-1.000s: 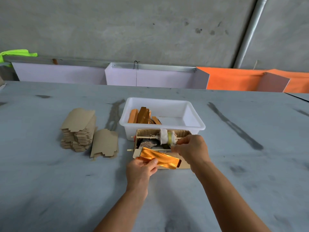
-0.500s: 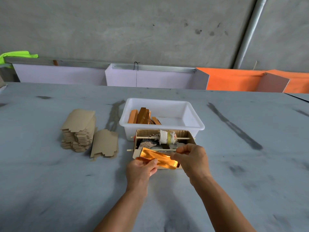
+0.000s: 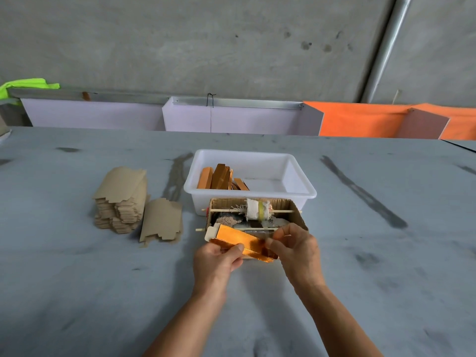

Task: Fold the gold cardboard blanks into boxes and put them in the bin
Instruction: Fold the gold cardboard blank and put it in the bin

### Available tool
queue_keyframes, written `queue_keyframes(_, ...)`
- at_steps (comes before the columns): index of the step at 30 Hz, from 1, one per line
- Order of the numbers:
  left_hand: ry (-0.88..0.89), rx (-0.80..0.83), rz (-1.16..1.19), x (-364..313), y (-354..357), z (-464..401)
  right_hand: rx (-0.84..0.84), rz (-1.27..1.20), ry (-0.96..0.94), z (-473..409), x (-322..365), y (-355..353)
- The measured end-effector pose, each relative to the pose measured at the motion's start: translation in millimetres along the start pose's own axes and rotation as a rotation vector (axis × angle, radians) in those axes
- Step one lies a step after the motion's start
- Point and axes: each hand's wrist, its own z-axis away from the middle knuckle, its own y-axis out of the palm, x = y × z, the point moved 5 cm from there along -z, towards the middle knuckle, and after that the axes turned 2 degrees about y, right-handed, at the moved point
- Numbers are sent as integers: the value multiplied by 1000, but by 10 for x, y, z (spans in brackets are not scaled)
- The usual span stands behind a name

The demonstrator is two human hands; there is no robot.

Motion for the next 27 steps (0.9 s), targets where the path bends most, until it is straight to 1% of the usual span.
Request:
queue_keyframes(6,4,-37,-3,-17,7,22,34,-35,-49,-28,-55,6)
queue_keyframes(10,-9,-34,13,-6,24,38,53,-188,-14,3,-80,-13)
queue_keyframes(16,5,-16,73,4,65,94,134,-395,43,131,-37,74)
queue_keyframes(20,20,20,110,-8,87,137,167,-439,65,183,-3,161)
queue_keyframes(27,4,11,164,16,38,180,207,-443,77,256,43,248)
